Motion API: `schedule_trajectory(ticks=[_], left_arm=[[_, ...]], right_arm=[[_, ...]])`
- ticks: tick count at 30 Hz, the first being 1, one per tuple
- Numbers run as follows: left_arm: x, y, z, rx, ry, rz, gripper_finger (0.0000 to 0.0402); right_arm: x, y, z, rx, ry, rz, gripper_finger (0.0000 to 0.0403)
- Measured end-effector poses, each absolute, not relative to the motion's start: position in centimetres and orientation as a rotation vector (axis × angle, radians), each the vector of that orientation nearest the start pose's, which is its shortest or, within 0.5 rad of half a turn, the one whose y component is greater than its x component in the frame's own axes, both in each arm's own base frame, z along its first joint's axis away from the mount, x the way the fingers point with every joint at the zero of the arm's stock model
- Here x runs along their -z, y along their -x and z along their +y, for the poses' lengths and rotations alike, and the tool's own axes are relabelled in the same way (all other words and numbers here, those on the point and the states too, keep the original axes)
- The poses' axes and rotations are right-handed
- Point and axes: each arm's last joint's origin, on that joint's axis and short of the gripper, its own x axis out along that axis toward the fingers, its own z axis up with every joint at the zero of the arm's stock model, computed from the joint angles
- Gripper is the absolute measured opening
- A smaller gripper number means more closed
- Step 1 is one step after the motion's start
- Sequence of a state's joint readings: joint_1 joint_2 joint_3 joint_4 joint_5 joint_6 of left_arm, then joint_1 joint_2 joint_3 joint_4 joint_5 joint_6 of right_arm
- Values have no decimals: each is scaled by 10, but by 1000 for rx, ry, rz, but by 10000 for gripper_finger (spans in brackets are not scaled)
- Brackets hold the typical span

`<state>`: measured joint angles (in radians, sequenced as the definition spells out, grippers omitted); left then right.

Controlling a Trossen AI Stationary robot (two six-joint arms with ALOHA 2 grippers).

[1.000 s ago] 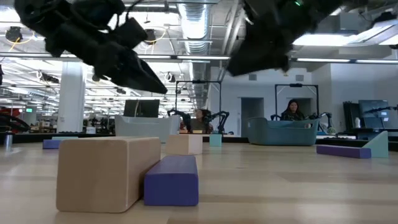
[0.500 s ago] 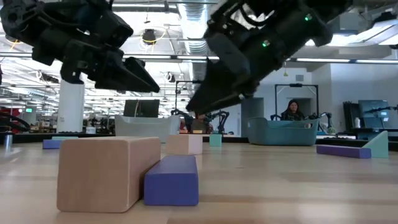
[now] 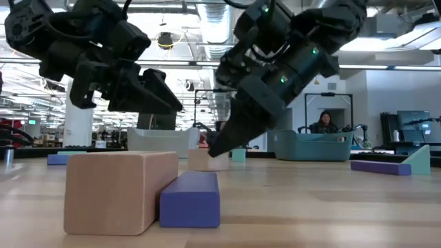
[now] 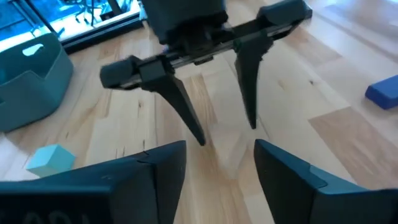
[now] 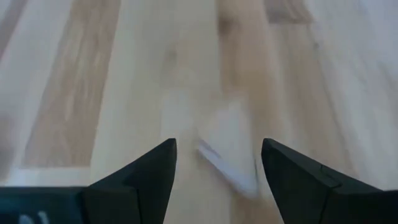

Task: Sort & place blocks by color
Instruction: Put the brown block into the gray bin

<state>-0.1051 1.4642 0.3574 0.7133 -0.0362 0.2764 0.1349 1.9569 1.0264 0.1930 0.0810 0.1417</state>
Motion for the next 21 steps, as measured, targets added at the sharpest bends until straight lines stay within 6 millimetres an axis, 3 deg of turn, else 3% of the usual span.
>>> schedule_trajectory(ticks=[11,15,21], left_arm=[[-129,-258,-22,93,-304,419,243],[-127,-259,-19,90,-298,441,245],[-126,-259,-15,161,-212,446,245]], right_arm=[[-106,-386,47,1,-54,751,245],[-104,-386,47,15,-60,761,197],[-107,-385,47,20,-58,765,89]])
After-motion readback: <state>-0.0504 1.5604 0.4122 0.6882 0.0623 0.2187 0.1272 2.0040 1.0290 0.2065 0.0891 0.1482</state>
